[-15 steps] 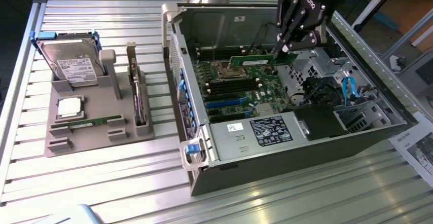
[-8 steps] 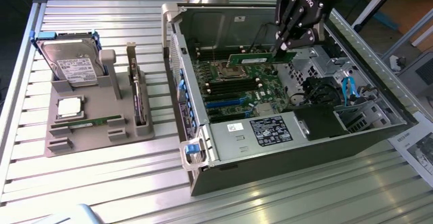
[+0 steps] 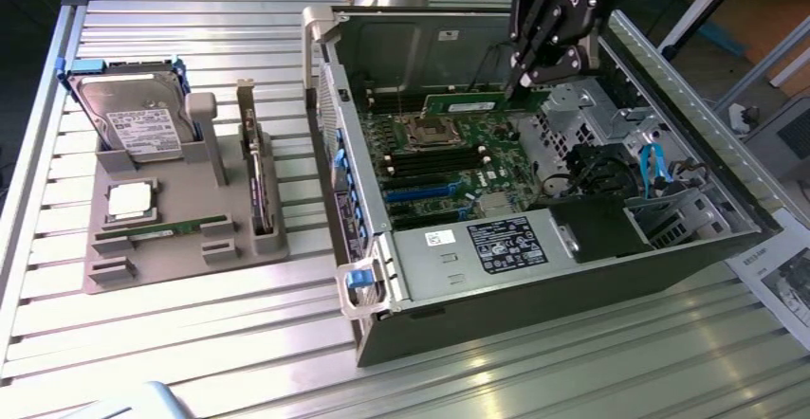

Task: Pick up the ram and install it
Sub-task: 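Pick up the ram and move it above insertion slot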

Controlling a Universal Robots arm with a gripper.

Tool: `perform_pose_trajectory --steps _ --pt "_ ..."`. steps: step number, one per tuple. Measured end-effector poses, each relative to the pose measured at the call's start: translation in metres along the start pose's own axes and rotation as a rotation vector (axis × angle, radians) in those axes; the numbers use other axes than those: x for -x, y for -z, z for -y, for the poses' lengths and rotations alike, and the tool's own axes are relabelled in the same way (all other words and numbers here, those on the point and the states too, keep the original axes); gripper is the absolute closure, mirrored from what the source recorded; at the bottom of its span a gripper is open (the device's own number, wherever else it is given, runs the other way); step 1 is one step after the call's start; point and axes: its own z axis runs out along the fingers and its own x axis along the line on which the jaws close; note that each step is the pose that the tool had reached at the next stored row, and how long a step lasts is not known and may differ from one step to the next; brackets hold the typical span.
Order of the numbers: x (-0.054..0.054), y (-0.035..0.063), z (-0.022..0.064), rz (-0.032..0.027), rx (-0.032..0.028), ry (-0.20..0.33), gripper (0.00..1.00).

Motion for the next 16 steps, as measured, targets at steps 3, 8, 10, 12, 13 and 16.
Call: perform_pose_trajectory --steps 3,8,10,12,13,16 --pt "0.001 -0.0024 0.0000 -0.0001 0.0000 0.000 0.88" --pt "0.004 -0.0062 0.0000 0.0000 0.0000 0.000 0.88" --pt "0.008 -0.0081 0.0000 -0.0001 0.0000 0.000 0.88" --pt "0.013 -0.0098 0.0000 0.0000 0.0000 0.000 0.88" --pt "0.014 -0.0104 0.0000 0.0000 0.0000 0.000 0.88" --pt "0.019 -0.0120 -0.0001 -0.0001 0.0000 0.000 0.88"
